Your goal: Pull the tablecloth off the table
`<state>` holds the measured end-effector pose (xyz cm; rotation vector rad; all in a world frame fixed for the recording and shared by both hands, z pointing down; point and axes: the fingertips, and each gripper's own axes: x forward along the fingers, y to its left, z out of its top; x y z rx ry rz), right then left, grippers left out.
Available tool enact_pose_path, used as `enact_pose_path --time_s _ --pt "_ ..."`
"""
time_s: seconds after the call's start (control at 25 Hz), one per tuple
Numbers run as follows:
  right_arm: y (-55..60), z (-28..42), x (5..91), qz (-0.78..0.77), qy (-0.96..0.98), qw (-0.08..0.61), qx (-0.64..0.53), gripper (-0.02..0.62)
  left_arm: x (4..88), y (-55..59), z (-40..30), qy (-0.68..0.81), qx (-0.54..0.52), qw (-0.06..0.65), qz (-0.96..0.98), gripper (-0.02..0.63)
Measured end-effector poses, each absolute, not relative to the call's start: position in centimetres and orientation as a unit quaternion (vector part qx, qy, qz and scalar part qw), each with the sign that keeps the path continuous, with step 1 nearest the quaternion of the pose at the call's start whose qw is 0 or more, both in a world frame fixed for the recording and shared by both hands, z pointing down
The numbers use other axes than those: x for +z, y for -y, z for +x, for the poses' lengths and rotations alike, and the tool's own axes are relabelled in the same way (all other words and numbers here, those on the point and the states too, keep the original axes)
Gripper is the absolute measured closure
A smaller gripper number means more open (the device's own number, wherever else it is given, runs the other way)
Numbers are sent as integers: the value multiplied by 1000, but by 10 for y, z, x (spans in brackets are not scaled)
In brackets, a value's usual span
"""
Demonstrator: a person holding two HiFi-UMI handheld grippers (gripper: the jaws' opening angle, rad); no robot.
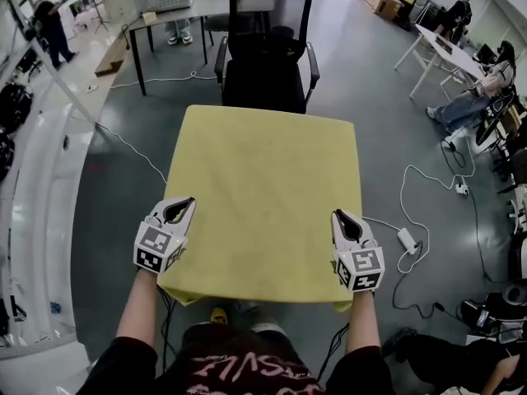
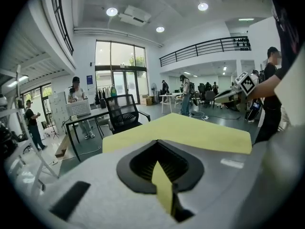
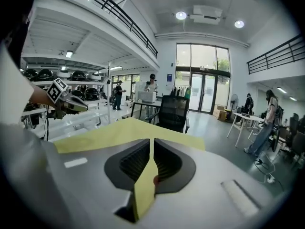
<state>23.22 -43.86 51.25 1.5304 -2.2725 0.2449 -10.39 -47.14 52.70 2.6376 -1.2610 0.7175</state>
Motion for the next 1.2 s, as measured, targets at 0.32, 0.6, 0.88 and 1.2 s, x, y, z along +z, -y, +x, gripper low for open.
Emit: enact_pose_path --time_s 0.32,0.6,0.88,1.2 --pt "494 235 558 445 848 277 71 533 565 508 -74 360 328 56 872 570" --pt "515 221 599 349 870 342 70 460 605 527 -79 296 407 39 864 518" --pt "534 227 638 296 862 409 55 421 643 549 -88 245 452 47 856 486" --pt "550 230 688 242 848 469 49 400 694 566 -84 170 503 43 846 453"
